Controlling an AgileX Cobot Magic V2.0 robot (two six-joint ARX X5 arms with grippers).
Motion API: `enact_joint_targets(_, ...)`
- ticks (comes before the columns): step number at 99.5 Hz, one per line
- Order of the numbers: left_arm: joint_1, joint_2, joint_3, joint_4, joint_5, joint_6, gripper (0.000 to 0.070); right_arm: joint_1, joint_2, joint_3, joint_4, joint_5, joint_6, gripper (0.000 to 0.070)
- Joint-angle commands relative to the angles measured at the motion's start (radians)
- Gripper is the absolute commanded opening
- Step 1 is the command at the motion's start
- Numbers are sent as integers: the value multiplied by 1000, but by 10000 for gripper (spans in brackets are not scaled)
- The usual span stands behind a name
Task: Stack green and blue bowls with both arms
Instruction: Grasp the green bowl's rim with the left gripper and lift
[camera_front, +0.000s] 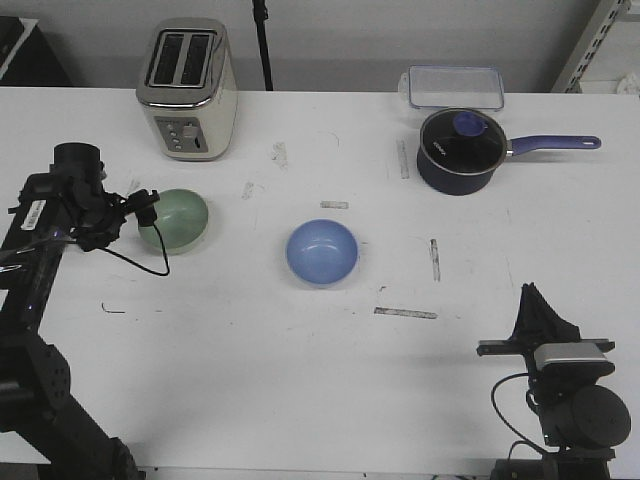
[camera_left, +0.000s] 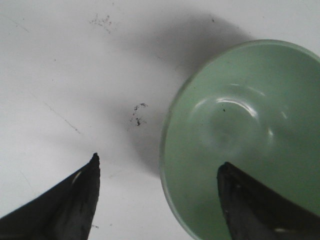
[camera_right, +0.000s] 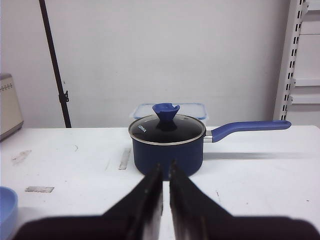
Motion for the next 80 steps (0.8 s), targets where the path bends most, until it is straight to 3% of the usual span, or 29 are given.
enact_joint_targets(1,1,40,20,4,-2,1,447,0,0,-4,11,1,9,15)
enact_joint_targets(31,-2,111,20,21,-1,-43,429,0,0,-4,11,1,9,15)
enact_joint_targets(43,-6,113,20,47,-1,-52,233,0,0,-4,11,1,9,15)
enact_joint_targets(47,-6,113,20,57,-1,-52,196,0,0,-4,11,1,9,15)
enact_joint_targets(80,-13,138,20,47,-1,-55,195,0,0,-4,11,1,9,15)
